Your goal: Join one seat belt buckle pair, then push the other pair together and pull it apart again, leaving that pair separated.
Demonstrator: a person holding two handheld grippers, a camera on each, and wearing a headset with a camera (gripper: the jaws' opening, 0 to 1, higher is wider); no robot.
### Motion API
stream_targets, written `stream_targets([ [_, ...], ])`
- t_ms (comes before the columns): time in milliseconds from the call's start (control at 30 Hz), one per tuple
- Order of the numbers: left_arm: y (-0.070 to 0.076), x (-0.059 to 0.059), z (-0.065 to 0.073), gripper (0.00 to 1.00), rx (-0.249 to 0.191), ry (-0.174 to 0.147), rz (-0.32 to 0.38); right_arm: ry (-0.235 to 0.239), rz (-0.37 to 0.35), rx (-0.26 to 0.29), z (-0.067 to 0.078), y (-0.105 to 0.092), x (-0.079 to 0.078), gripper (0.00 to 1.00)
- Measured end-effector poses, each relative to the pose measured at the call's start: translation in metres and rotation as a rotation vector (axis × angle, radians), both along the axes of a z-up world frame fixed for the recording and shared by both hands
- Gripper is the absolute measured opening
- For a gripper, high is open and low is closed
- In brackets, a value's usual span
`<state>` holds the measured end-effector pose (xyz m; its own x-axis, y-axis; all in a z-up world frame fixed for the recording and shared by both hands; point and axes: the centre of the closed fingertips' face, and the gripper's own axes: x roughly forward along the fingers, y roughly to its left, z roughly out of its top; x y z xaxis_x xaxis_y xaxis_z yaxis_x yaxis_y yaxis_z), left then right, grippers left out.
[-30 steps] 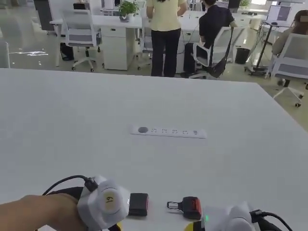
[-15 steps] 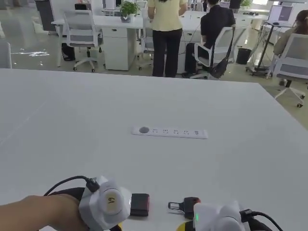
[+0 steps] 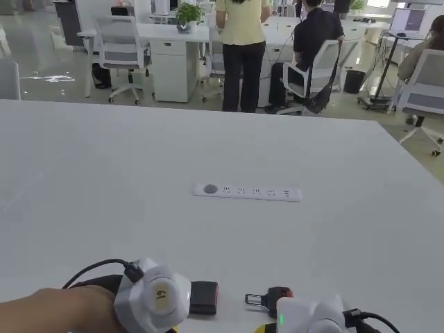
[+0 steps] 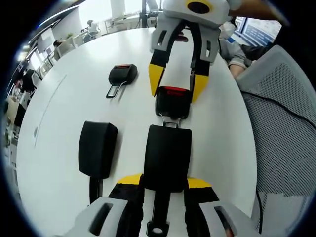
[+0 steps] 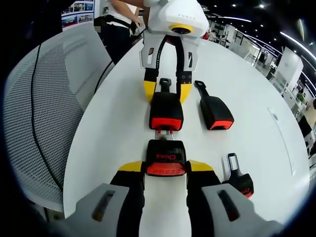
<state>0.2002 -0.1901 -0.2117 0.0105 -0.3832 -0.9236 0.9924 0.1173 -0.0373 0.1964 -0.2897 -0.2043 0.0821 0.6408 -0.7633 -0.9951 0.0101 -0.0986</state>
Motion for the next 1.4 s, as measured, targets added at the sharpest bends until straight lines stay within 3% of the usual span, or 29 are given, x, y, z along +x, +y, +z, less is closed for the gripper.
stream_targets([
  [433,0.0011,0.0004,-0.001,0.32,-0.01,-0.001,0.007,0.006,-0.025,0.016,0.0002,0.0002,-0.0016,0.3],
  [1400,-0.0011,-0.0012,0.0014,0.31,-0.027,0.001,0.015,0.017,-0.03,-0.018,-0.0011,0.0083,0.0005,0.29],
])
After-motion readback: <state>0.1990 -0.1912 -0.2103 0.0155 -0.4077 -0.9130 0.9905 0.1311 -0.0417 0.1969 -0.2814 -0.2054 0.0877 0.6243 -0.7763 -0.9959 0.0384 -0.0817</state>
